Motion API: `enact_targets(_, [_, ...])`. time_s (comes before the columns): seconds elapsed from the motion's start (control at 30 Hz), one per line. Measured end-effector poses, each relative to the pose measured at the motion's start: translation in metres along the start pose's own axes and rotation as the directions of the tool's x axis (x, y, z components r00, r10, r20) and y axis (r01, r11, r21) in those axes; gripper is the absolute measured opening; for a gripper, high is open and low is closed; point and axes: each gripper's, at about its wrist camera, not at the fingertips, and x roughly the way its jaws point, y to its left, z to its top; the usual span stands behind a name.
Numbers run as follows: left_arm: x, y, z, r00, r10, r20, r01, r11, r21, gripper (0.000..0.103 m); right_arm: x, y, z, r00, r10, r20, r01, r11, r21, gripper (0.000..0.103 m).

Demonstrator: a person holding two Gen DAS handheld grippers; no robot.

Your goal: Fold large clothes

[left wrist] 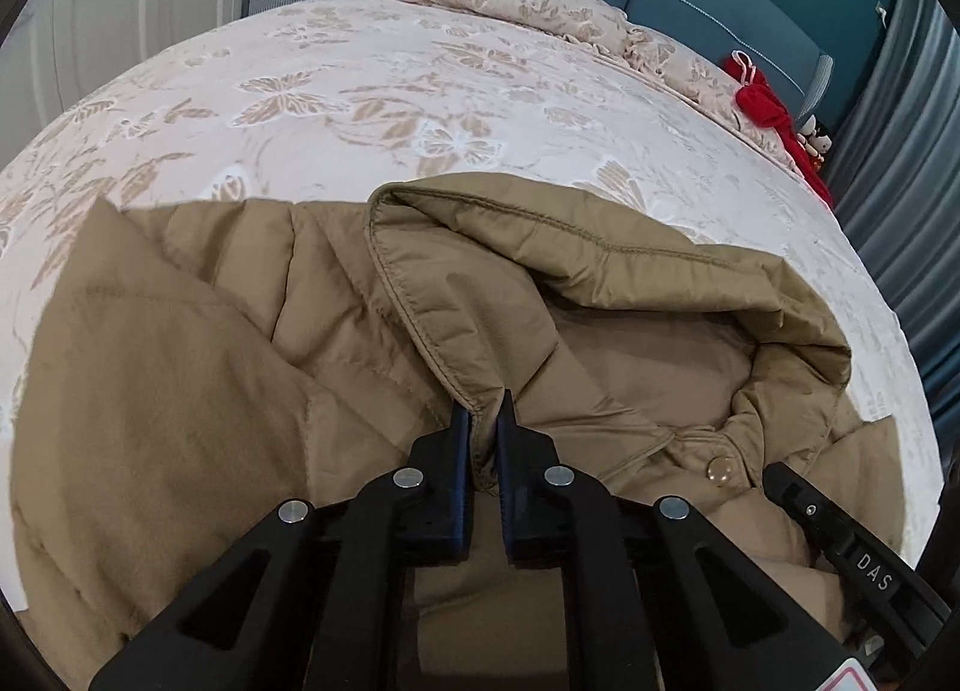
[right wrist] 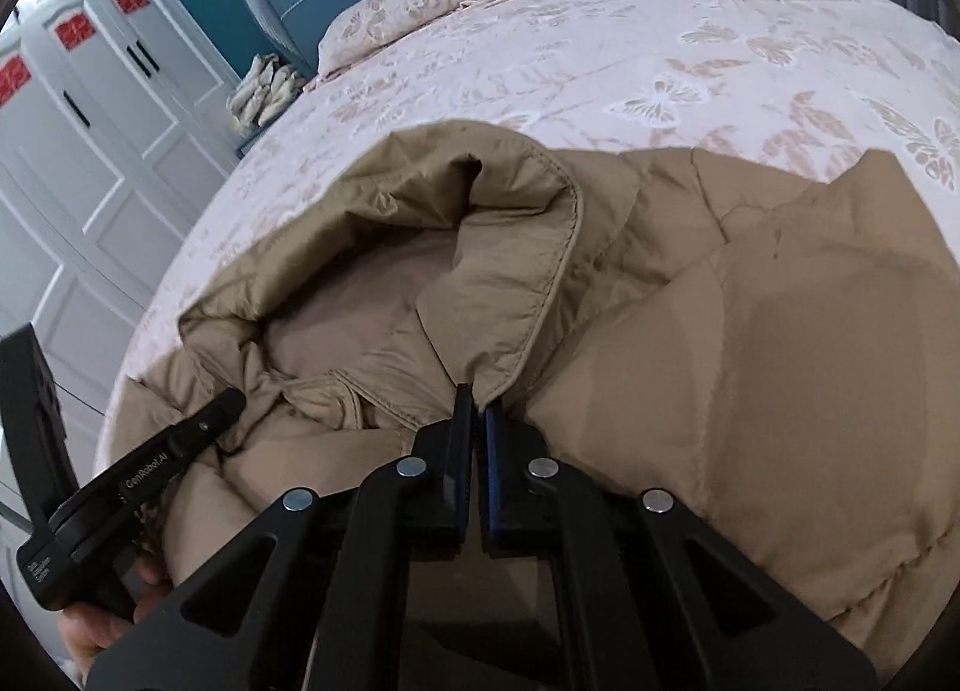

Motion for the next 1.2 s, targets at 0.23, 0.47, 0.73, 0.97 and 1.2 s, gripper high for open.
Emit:
enact_targets(0.23, [0.005,0.0,-0.007,0.999,0.017,0.038,-0.017,1.0,0.007,0.013,0.005,-0.002,-0.002,1.0,-0.003,0.028,0.003,1.0,-0.014,0.0])
enact_targets(0.47, [0.003,-0.004,-0.007,0.998,0.038,0.041,-0.039,0.999,0.02,0.015,0.002,-0.004,-0.002,1.0,0.0,0.01,0.001,1.0,-0.01,0.0])
enact_targets(0.73, [-0.062,0.011,-0.007,0.998,0.053,0.032,-0.055,0.995,0.085,0.033,-0.071,-0.023,-0.016,0.995,-0.102,-0.023,0.101,0.993,-0.06,0.02])
enact_targets(0.97, [-0.106,0.015,0.079,0.99,0.095,0.107,-0.101,0.993,0.055,0.038,-0.117,-0.005,0.052,0.995,-0.054,0.078,0.059,0.996,-0.066,0.023])
enact_targets(1.2, [-0.061,-0.038,0.155,0.992,0.098,0.08,-0.103,0.992,0.066,0.038,-0.068,0.044,0.136,0.991,-0.026,0.132,0.025,1.0,0.006,0.021])
